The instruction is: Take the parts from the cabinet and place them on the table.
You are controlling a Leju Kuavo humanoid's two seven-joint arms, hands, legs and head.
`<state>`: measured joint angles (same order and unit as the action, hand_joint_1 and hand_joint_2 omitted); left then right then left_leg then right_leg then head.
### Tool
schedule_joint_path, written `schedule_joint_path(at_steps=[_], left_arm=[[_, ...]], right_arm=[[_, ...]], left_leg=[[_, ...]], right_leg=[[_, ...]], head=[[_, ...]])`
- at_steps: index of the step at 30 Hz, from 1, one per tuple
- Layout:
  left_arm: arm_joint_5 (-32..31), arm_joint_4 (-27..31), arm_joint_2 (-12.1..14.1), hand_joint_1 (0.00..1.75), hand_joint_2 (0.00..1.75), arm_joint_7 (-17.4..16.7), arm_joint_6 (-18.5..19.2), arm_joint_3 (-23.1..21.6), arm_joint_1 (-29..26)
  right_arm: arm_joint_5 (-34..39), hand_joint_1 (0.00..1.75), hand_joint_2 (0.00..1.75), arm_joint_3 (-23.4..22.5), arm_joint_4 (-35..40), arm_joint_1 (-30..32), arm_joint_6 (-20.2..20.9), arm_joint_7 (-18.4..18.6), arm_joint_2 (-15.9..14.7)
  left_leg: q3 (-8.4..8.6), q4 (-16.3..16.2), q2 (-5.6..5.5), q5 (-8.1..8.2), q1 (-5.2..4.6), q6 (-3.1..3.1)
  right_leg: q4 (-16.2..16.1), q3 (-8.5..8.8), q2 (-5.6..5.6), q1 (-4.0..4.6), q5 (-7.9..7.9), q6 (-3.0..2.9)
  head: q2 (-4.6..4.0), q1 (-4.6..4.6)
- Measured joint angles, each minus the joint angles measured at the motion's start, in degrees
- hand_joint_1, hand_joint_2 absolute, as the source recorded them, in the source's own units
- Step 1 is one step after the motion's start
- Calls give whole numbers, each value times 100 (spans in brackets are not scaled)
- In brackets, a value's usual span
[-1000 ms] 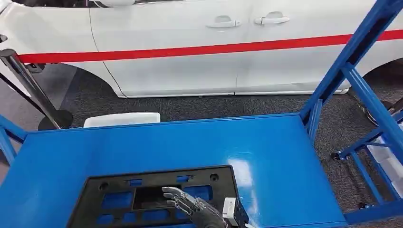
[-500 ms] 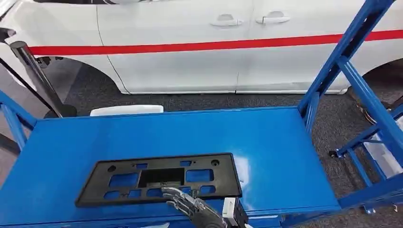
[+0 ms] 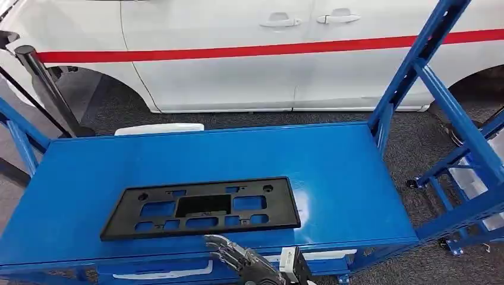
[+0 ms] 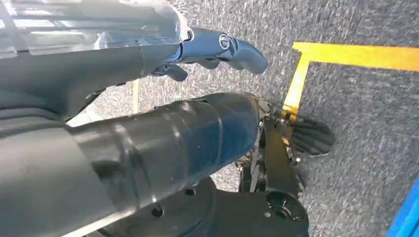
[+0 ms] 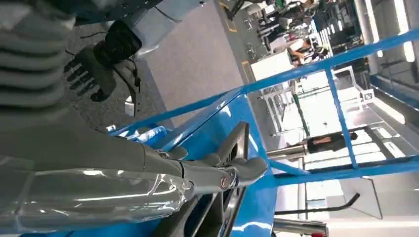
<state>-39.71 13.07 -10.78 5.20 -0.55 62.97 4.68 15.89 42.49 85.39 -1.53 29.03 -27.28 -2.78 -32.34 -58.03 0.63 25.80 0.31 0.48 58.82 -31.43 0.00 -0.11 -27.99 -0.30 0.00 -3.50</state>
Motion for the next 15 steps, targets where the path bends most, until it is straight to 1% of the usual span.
schedule_joint_path(at_steps=[1,2,3,4,5,6,7,8,9,10,11,12,13,14,15], left_arm=[[-2,0,2,0,0,2,-4,0,-1],[-2,0,4,0,0,2,-9,0,-2],[-6,0,4,0,0,2,-11,0,-4],[-7,0,4,0,0,4,-11,0,-5],[-7,0,2,0,0,9,-11,0,-9],[-7,0,0,0,0,9,-9,0,-20],[-7,0,0,0,0,9,-9,0,-32],[-7,0,2,0,0,9,-9,0,-38],[-7,0,4,0,0,11,-7,2,-40],[-7,0,9,0,0,13,0,2,-37],[-2,0,11,0,0,24,4,4,-34],[0,0,11,0,0,26,7,9,-30],[2,0,11,0,0,28,9,13,-30],[2,0,11,0,0,28,11,20,-34],[2,0,11,0,0,28,13,28,-45]], right_arm=[[0,0,175,0,0,-1,-2,0,2],[0,0,175,0,0,-1,-11,0,2],[0,0,175,0,0,-4,-37,2,4],[-4,0,175,0,0,3,-55,13,4],[-67,0,175,-2,-2,12,-115,35,4],[-123,0,175,-2,-2,23,-192,48,2],[-168,0,175,-2,-2,29,-241,52,2],[-195,0,175,-2,-2,36,-267,52,2],[-269,0,175,-2,-2,36,-335,52,2],[-365,0,175,-4,-2,36,-427,55,2],[-504,0,175,-9,2,33,-556,55,4],[-643,0,175,-18,5,26,-680,55,2],[-783,0,175,-26,7,18,-787,55,2],[-943,0,175,-33,15,6,-913,53,2],[-1115,0,175,-37,26,2,-1052,55,2]], left_leg=[[-8,-21,-2,11,0,-33],[-66,-141,-16,128,18,-60],[-187,-422,-19,351,22,-81],[-391,-891,-20,625,38,-106],[-594,-1362,-20,846,42,-128],[-730,-1691,-19,955,42,-142],[-749,-1779,-18,929,44,-149],[-633,-1586,-18,772,48,-148],[-394,-1164,-17,534,48,-139],[-91,-610,-17,284,49,-121],[146,-126,-18,175,47,-91],[173,-24,-19,240,7,-66],[150,-30,-26,207,9,-26],[126,-35,-27,205,0,-10],[121,-36,-28,200,-12,21]], right_leg=[[-73,12,-3,-45,58,-64],[-91,13,-20,-54,86,-94],[-91,-11,-25,-59,105,-123],[-88,-41,-29,-57,114,-133],[-82,-69,-34,-52,126,-136],[-69,-95,-35,-52,135,-129],[-54,-114,-34,-52,138,-127],[-33,-127,-33,-54,139,-125],[-15,-133,-30,-56,139,-121],[-1,-130,-27,-57,136,-112],[12,-131,-29,-57,135,-86],[36,-155,-26,-10,130,-40],[31,-168,-21,-19,149,-7],[20,-169,-22,-22,163,17],[-2,-162,-24,-33,182,50]], head=[[0,0],[0,2],[0,13],[0,9],[0,9],[0,9],[0,11],[0,11],[0,11],[0,11],[0,9],[0,11],[0,4],[0,7],[0,7]])
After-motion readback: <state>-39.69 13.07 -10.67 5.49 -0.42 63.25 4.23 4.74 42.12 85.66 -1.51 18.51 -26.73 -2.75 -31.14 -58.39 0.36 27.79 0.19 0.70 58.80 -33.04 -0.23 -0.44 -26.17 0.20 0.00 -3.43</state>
